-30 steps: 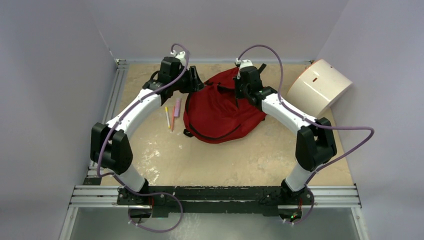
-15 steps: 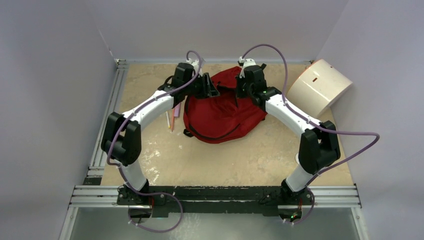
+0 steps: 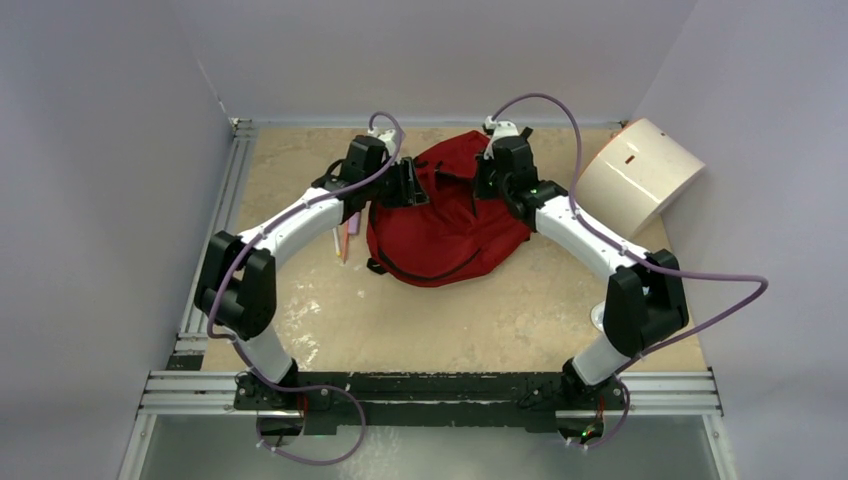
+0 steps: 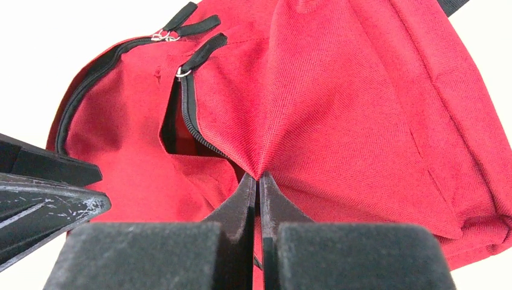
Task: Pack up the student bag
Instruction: Pick up the stationery from the center of the board.
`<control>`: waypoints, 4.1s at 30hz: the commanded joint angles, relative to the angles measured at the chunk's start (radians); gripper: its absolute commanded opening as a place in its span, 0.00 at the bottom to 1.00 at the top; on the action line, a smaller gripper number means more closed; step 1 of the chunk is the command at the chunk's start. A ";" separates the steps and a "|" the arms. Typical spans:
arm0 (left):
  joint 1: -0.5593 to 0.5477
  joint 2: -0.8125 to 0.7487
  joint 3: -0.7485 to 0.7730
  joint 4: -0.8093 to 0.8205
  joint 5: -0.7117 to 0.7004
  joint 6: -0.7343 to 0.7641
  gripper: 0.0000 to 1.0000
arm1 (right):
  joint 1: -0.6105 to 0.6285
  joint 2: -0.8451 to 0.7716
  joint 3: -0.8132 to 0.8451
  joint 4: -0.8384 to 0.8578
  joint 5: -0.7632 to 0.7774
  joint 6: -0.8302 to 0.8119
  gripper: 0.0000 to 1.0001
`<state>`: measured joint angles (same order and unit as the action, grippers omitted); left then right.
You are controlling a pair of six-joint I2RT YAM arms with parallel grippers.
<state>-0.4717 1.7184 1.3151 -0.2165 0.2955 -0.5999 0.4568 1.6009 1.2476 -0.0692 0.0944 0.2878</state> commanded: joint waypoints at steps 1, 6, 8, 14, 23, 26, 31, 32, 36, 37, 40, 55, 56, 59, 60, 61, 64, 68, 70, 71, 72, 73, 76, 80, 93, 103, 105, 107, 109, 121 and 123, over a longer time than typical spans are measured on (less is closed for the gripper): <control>0.005 -0.035 -0.010 0.013 -0.005 0.032 0.42 | -0.002 -0.070 -0.010 0.113 0.010 0.038 0.00; -0.007 0.026 0.035 0.079 0.064 -0.012 0.42 | -0.002 -0.086 -0.038 0.126 -0.004 0.045 0.00; -0.022 0.062 0.070 0.098 0.075 -0.020 0.42 | -0.002 -0.090 -0.045 0.128 -0.008 0.049 0.00; -0.058 0.172 0.160 0.143 0.103 -0.061 0.41 | -0.004 -0.109 -0.061 0.134 -0.019 0.064 0.00; -0.072 0.278 0.275 0.165 0.111 -0.110 0.41 | -0.006 -0.139 -0.101 0.150 -0.025 0.081 0.00; -0.073 0.315 0.334 0.156 0.127 -0.117 0.41 | -0.006 -0.155 -0.124 0.163 -0.031 0.088 0.00; -0.073 0.339 0.385 0.159 0.142 -0.121 0.41 | -0.006 -0.179 -0.166 0.177 -0.017 0.109 0.03; -0.072 0.341 0.387 0.155 0.142 -0.119 0.40 | -0.007 -0.185 -0.173 0.178 -0.007 0.115 0.08; -0.073 0.342 0.371 0.152 0.149 -0.108 0.40 | -0.008 -0.219 -0.199 0.167 0.088 0.150 0.32; -0.073 0.342 0.366 0.153 0.152 -0.105 0.40 | -0.009 -0.232 -0.208 0.162 0.131 0.169 0.37; -0.073 0.344 0.360 0.148 0.160 -0.098 0.40 | -0.028 -0.277 -0.245 0.134 0.280 0.266 0.52; -0.073 0.353 0.382 0.078 0.188 -0.061 0.40 | -0.329 -0.561 -0.486 -0.053 0.658 0.553 0.90; -0.073 0.354 0.384 0.074 0.191 -0.059 0.40 | -0.362 -0.577 -0.504 -0.041 0.650 0.547 0.89; -0.073 0.359 0.398 0.053 0.202 -0.053 0.40 | -0.448 -0.598 -0.539 -0.009 0.618 0.522 0.90; -0.073 0.362 0.403 0.047 0.204 -0.049 0.40 | -0.471 -0.593 -0.542 -0.009 0.614 0.516 0.90; -0.073 0.364 0.408 0.040 0.206 -0.045 0.40 | -0.501 -0.586 -0.549 -0.004 0.611 0.507 0.90; -0.073 0.370 0.427 0.016 0.214 -0.031 0.40 | -0.573 -0.557 -0.570 0.024 0.570 0.470 0.89; -0.073 0.368 0.435 0.000 0.220 -0.034 0.40 | -0.636 -0.505 -0.597 0.087 0.518 0.401 0.89; -0.073 0.369 0.428 0.002 0.234 -0.046 0.40 | -0.671 -0.463 -0.592 0.086 0.499 0.395 0.90; -0.073 0.369 0.426 0.004 0.243 -0.051 0.39 | -0.687 -0.443 -0.590 0.089 0.488 0.393 0.91; -0.072 0.369 0.421 0.005 0.248 -0.054 0.39 | -0.698 -0.428 -0.590 0.096 0.478 0.390 0.91; -0.072 0.368 0.416 0.006 0.254 -0.058 0.39 | -0.704 -0.414 -0.591 0.108 0.474 0.385 0.91; -0.072 0.361 0.402 0.013 0.260 -0.062 0.38 | -0.721 -0.372 -0.583 0.130 0.474 0.380 0.91; -0.073 0.350 0.394 0.019 0.264 -0.064 0.38 | -0.755 -0.306 -0.573 0.150 0.426 0.397 0.91; -0.073 0.331 0.384 0.028 0.267 -0.072 0.37 | -0.765 -0.180 -0.599 0.146 0.336 0.451 0.91; -0.073 0.328 0.375 0.029 0.260 -0.072 0.37 | -0.771 -0.120 -0.596 0.117 0.317 0.514 0.86; -0.072 0.329 0.377 0.029 0.260 -0.073 0.37 | -0.772 -0.119 -0.602 0.119 0.303 0.517 0.82; -0.072 0.331 0.378 0.030 0.261 -0.075 0.37 | -0.770 -0.126 -0.609 0.117 0.290 0.528 0.76; -0.073 0.332 0.379 0.031 0.263 -0.077 0.37 | -0.770 -0.139 -0.612 0.114 0.272 0.531 0.69; -0.073 0.333 0.378 0.028 0.261 -0.080 0.37 | -0.771 -0.179 -0.616 0.087 0.222 0.539 0.51; -0.073 0.332 0.378 0.029 0.261 -0.080 0.37 | -0.770 -0.185 -0.617 0.086 0.220 0.536 0.50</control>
<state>-0.5438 2.0945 1.6901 -0.2260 0.5404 -0.6704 -0.3099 1.4513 0.6365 0.0360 0.3233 0.8078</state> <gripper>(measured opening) 0.369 0.509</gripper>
